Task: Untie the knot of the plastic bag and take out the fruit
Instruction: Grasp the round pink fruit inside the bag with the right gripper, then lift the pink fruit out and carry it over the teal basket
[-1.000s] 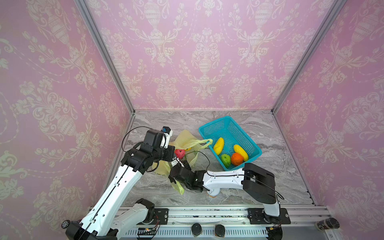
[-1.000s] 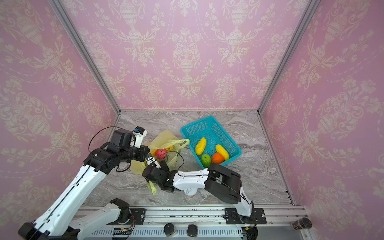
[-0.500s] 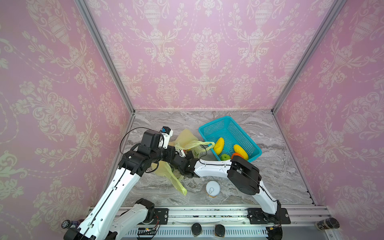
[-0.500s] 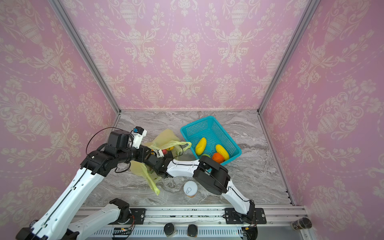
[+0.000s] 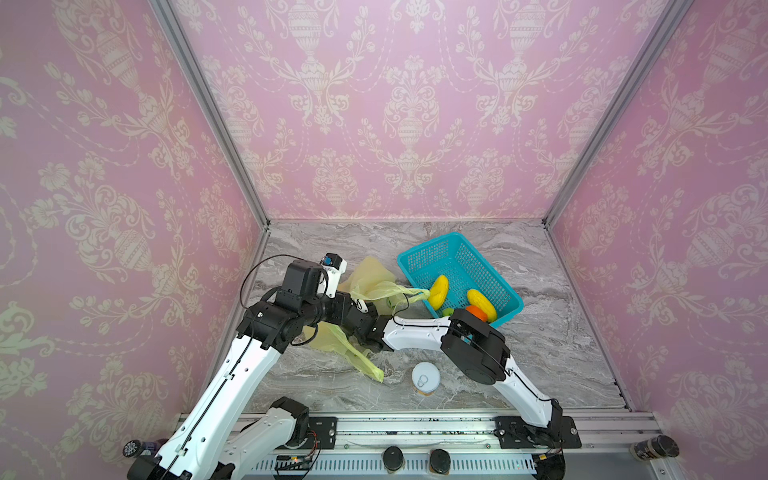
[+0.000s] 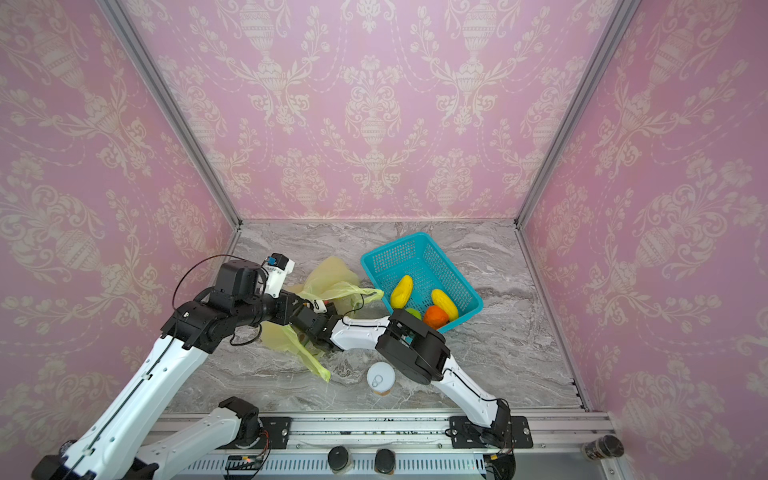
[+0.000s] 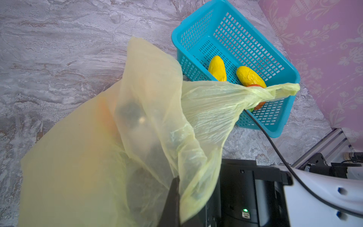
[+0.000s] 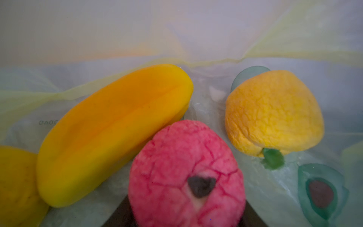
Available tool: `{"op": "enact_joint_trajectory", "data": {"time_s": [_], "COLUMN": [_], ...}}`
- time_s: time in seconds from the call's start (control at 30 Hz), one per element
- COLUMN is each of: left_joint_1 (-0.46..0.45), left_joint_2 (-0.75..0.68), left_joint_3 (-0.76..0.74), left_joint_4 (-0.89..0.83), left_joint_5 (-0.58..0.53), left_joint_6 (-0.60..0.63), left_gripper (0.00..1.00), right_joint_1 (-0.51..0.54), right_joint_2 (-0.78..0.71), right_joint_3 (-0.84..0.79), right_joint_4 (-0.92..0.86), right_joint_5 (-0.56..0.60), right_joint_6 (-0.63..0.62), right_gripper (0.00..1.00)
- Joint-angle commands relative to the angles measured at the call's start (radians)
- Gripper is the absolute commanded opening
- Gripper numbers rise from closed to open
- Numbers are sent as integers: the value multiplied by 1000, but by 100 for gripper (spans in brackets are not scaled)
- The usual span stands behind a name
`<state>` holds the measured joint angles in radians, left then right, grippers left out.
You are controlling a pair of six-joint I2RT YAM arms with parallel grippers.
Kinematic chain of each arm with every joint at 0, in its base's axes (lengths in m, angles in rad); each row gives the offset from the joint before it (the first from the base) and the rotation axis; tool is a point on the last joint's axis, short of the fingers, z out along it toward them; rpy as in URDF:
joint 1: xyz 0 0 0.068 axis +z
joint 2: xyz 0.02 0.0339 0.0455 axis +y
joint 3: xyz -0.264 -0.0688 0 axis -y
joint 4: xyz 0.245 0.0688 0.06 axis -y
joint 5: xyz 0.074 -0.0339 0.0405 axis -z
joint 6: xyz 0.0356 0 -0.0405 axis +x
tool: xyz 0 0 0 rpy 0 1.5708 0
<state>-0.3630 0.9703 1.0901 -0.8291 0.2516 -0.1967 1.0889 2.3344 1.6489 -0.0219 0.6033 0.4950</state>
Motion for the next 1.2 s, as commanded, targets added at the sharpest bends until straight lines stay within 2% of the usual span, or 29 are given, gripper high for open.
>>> {"op": "enact_joint_trajectory", "data": {"time_s": [0.0,0.13,0.3,0.43,0.6,0.8,1.0,1.17], "left_joint_1": [2,5,8,10,11,13,14,15], "left_joint_2": [6,13,14,13,10,18,11,14], "left_joint_3": [-3,-8,-8,-9,-13,-12,-11,-12], "left_joint_4": [-32,-38,-40,-40,-40,-42,-40,-40], "left_joint_5": [-53,-81,-89,-88,-94,-89,-89,-80], "left_joint_6": [2,1,1,0,-1,-1,-1,-1], "left_gripper": [0,0,0,0,0,0,0,0], "right_joint_1": [12,49,120,160,205,247,195,-13], "right_joint_2": [-92,-228,-408,-540,-711,-943,-1202,-1348], "right_joint_3": [-72,-221,-423,-563,-717,-851,-987,-1011], "right_joint_4": [41,135,277,321,403,430,392,142], "right_joint_5": [3,18,31,38,46,137,279,247], "right_joint_6": [-41,-94,-179,-205,-250,-343,-342,-148], "right_gripper": [42,32,31,24,23,21,21,20]}}
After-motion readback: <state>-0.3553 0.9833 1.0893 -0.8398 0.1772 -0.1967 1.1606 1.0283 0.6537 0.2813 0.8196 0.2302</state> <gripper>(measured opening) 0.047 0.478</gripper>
